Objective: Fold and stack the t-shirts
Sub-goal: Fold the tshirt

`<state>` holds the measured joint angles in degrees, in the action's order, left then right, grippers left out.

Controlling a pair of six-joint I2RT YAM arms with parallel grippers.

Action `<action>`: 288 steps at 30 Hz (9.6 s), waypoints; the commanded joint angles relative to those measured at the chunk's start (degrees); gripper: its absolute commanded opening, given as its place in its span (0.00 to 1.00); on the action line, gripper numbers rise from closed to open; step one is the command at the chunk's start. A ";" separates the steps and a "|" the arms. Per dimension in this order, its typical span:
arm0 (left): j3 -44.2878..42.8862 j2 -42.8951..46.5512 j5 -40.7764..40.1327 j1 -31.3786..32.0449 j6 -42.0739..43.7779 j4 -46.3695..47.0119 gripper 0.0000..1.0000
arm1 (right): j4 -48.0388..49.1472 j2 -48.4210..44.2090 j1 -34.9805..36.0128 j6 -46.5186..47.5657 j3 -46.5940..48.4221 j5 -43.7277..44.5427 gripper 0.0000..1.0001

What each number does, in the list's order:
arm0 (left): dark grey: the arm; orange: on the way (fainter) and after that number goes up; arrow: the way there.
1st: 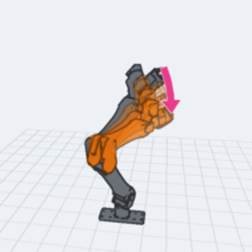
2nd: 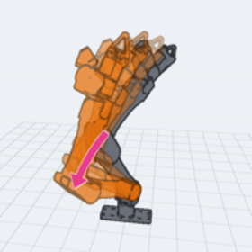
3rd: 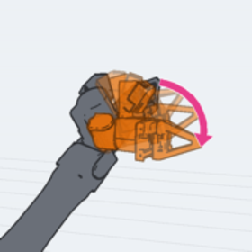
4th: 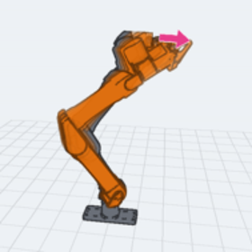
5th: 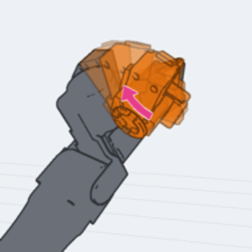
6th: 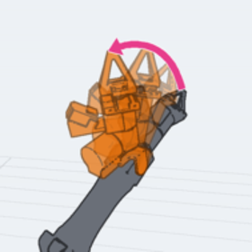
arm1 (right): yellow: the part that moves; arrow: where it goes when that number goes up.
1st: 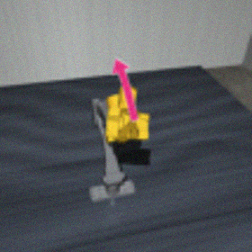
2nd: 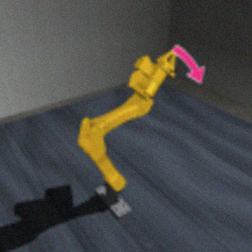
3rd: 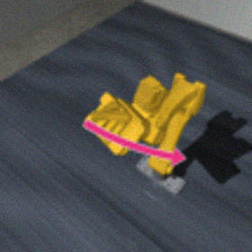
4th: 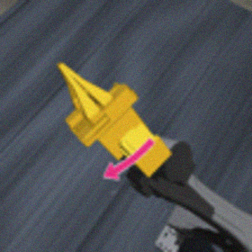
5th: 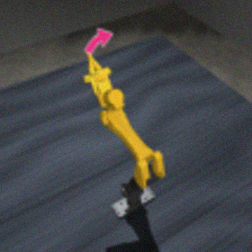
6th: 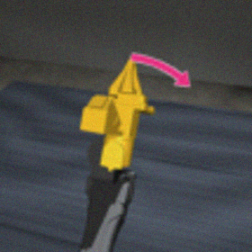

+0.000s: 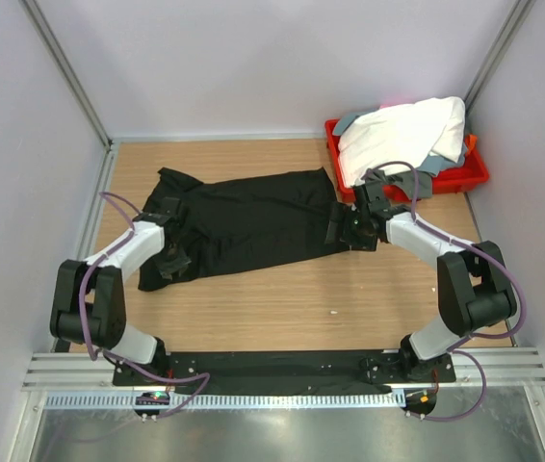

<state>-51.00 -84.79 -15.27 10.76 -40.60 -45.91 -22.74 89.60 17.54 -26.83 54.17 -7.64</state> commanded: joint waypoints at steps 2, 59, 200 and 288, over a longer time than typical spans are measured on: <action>-4.80 -2.56 -5.29 0.13 0.34 -0.13 0.20 | 0.15 -1.54 0.04 1.08 0.41 -0.09 0.93; 4.61 25.81 -2.75 -5.49 -8.10 -1.72 0.71 | 2.45 -1.26 -0.23 -1.99 -8.55 7.38 0.01; -35.30 -13.47 1.56 -3.21 8.26 -5.42 0.00 | -20.50 38.19 2.94 3.19 50.50 15.11 0.44; -41.81 -14.26 -2.49 -1.01 12.56 -22.21 0.00 | -6.70 23.16 -3.92 4.95 36.62 3.15 0.10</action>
<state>-94.37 -101.45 -16.58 9.89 -28.45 -67.48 -31.81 116.90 13.76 -20.21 92.29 -3.79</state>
